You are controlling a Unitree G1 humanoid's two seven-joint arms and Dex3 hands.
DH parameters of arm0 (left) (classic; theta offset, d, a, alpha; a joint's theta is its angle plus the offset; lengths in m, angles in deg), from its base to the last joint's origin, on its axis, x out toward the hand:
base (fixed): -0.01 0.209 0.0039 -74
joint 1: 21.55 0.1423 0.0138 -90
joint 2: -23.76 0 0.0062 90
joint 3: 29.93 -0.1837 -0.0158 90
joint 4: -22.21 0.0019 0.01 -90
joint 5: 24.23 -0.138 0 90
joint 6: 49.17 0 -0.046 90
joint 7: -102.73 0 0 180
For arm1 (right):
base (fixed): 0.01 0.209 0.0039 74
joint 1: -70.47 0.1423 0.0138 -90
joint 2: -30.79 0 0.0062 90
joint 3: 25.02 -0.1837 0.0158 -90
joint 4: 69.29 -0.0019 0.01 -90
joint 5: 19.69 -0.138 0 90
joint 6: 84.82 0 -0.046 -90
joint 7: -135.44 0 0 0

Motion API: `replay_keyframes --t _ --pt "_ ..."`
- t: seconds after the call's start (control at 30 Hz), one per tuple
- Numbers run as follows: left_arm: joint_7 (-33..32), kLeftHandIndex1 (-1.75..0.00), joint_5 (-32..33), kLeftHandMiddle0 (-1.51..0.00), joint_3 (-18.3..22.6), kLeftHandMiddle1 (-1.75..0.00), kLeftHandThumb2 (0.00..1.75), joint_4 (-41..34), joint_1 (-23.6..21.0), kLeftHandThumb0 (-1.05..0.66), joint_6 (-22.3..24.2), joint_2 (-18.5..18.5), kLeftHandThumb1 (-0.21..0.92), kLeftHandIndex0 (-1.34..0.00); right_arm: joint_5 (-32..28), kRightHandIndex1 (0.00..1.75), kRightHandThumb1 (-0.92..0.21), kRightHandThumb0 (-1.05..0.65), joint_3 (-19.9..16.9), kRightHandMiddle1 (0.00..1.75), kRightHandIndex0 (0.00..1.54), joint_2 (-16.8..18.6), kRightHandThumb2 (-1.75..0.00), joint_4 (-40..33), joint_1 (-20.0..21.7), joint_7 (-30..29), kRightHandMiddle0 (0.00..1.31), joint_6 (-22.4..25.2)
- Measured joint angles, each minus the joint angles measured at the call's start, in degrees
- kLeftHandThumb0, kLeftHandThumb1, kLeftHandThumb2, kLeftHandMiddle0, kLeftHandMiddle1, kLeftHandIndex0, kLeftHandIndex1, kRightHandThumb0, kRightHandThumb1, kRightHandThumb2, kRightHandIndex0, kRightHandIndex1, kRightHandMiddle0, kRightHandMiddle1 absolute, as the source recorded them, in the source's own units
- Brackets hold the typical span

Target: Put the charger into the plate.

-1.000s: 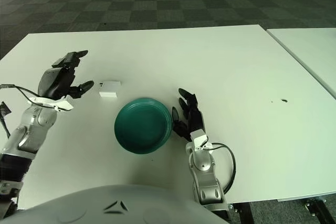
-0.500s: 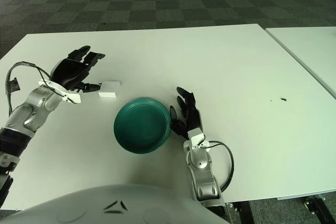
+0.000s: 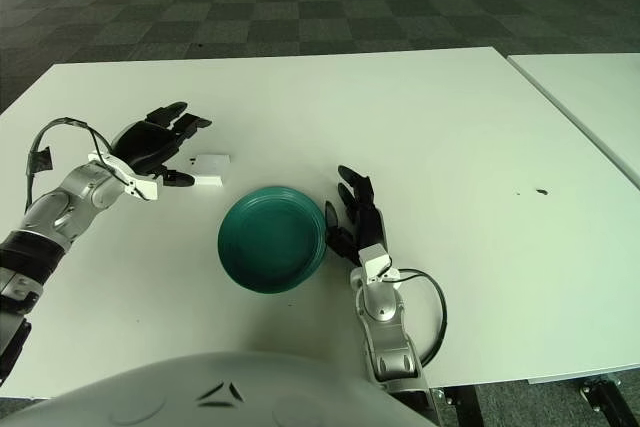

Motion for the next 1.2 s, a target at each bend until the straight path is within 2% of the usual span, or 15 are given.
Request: replay_keyframes --t 0.3,0.73,0.97,1.2 --pt "2.4 -0.53 1.3 -0.07 -1.2 0.0 0.44 1.7 -1.8 -1.05 -1.0 0.2 0.92 0.0 -0.8 0.01 -0.92 -0.65 -0.7 0.74 0.46 0.3 -0.7 1.9 0.5 0.0 0.0 -2.6" --pt "9.1 -0.63 3.3 -0.07 -2.8 0.0 0.49 3.1 -3.6 -1.05 -0.7 2.2 0.92 0.0 -0.8 0.01 -0.92 -0.66 -1.4 0.76 0.46 0.0 -0.73 4.2 1.7 0.0 0.0 -4.6" --pt "10.4 -0.62 3.4 -0.08 -3.9 -0.01 0.48 4.4 -4.6 -1.05 0.5 3.7 0.92 0.0 -0.8 0.0 -0.92 -0.67 -1.6 0.73 0.45 -0.1 -0.73 4.7 2.0 0.0 0.0 -5.1" --pt "12.4 -0.73 4.7 -0.14 -4.3 -0.02 0.49 5.8 -5.0 -1.05 2.2 5.8 0.92 0.0 -0.9 0.0 -0.92 -0.68 -1.6 0.72 0.45 -0.1 -0.73 4.2 1.9 0.2 0.0 -4.7"
